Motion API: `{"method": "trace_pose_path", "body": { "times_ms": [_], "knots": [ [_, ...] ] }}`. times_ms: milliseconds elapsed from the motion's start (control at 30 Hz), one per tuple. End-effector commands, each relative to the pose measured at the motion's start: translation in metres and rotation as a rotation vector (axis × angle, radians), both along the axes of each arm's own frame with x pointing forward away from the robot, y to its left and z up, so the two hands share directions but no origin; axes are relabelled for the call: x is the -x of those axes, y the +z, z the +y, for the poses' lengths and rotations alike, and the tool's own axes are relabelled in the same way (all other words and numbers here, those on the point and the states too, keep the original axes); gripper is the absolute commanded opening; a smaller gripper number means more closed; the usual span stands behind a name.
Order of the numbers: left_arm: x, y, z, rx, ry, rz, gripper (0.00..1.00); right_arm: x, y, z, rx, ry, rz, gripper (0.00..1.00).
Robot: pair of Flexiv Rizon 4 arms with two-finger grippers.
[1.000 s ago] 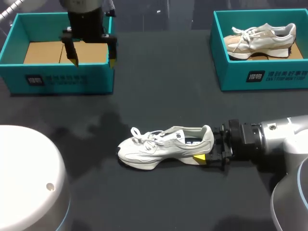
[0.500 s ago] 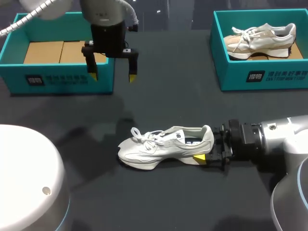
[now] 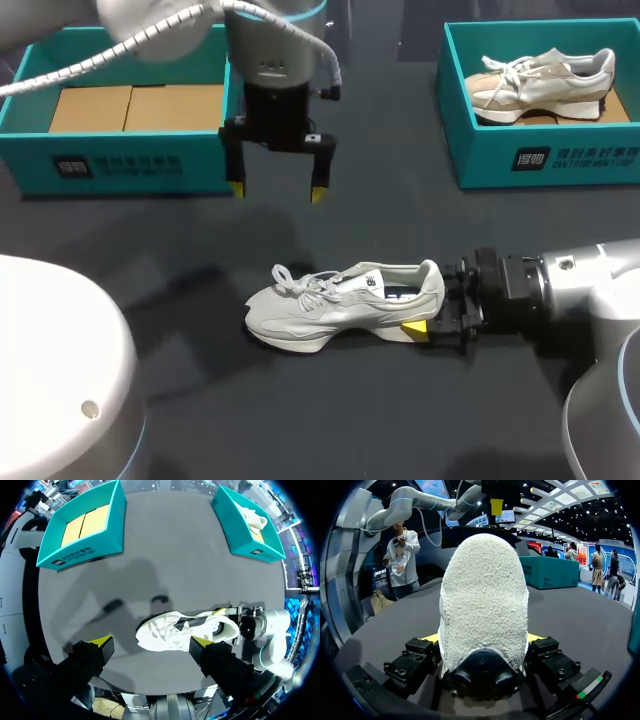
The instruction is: Take the shoe out of the shoebox, open the shoe tongue, remove and reinsert the insole, then place the shoe into the shoebox
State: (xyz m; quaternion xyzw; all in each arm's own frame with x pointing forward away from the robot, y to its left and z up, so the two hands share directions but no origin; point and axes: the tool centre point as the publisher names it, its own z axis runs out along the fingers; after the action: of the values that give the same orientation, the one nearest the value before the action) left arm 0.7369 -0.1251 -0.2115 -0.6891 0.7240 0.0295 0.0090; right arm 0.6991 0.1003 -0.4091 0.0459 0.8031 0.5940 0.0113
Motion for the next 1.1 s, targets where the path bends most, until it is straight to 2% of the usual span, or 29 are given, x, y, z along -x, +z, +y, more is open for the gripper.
{"method": "trace_pose_path", "body": {
  "times_ms": [33,500,933,1000,1100],
  "knots": [
    [0.006,-0.009,-0.018,-0.032,-0.001,0.002,1.0,-0.001,0.0,-0.001,0.004,0.001,0.001,0.0],
    [0.036,-0.031,-0.052,-0.051,-0.02,0.016,1.0,-0.001,0.0,-0.001,0.004,0.001,0.001,0.0],
    [0.036,-0.031,-0.052,-0.051,-0.02,0.016,1.0,-0.001,0.0,-0.001,0.004,0.001,0.001,0.0],
    [0.034,-0.033,-0.051,-0.083,-0.002,0.017,1.0,-0.001,0.0,-0.001,0.004,0.001,0.001,0.0],
    [0.041,-0.037,-0.059,-0.106,0.006,0.021,1.0,-0.001,0.0,-0.001,0.004,0.001,0.001,0.0]
  ]
}}
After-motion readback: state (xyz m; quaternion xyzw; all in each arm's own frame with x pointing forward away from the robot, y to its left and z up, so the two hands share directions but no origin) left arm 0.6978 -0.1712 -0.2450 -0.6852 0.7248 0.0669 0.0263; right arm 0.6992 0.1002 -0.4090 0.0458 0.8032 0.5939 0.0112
